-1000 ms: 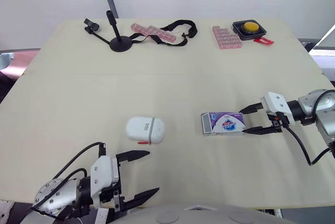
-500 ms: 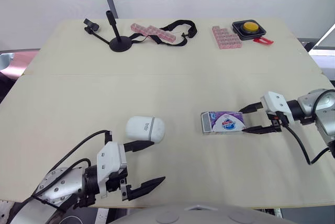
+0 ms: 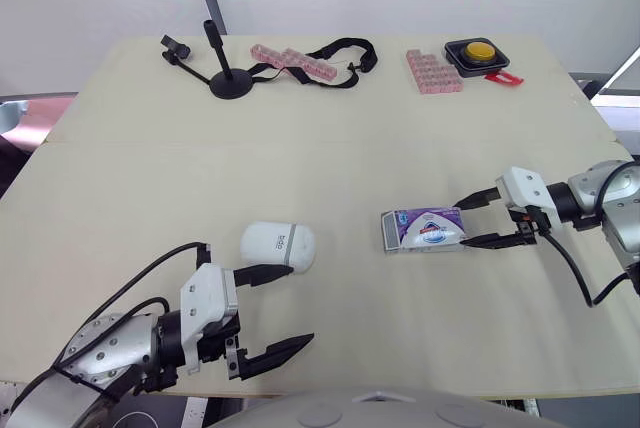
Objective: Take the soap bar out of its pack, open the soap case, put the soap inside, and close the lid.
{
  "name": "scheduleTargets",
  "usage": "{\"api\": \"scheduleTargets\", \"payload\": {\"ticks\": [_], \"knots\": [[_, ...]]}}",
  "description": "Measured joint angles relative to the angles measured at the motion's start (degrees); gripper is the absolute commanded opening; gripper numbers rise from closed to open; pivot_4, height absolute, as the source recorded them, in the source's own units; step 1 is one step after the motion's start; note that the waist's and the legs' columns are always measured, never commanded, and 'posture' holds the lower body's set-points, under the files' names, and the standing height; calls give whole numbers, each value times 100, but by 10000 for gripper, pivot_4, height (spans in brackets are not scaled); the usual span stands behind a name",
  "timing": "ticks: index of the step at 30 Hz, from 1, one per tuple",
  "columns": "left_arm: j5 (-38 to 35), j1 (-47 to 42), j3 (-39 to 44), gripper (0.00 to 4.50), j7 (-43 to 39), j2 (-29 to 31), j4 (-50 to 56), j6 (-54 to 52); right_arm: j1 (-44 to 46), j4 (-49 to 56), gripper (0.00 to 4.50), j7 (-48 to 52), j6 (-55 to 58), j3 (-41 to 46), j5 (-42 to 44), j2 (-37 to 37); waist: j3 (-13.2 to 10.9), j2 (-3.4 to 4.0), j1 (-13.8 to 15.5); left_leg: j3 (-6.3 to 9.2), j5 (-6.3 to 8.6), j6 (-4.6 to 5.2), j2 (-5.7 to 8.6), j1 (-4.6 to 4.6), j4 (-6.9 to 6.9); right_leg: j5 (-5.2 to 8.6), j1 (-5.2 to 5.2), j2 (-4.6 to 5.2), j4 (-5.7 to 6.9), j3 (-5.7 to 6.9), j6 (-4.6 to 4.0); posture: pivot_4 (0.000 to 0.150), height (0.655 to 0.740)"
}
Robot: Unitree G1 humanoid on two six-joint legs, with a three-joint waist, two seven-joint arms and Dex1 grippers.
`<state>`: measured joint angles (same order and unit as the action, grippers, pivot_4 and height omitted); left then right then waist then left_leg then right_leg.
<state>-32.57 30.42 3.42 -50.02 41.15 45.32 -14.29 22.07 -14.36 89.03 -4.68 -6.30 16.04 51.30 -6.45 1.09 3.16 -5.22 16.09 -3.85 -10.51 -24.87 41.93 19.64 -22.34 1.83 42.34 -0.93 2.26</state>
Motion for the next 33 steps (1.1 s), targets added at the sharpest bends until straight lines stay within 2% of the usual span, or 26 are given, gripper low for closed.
{"api": "scheduleTargets", "payload": {"ticks": [16, 33], "knots": [[-599, 51, 625, 45000, 38, 242, 290, -352, -79, -100, 29874, -18, -128, 9, 0, 4, 0, -1, 2, 0, -7, -13, 3, 0, -1, 0, 0, -2, -2, 0, 1, 1500, 7096], [-627, 74, 690, 45000, -27, 270, 299, -400, -79, 191, 29874, -58, 210, 37, 20, 75, 0, -1, 1, 0, -9, -17, 2, 0, -2, 0, 0, -3, -2, 0, 1, 1500, 7096]]}}
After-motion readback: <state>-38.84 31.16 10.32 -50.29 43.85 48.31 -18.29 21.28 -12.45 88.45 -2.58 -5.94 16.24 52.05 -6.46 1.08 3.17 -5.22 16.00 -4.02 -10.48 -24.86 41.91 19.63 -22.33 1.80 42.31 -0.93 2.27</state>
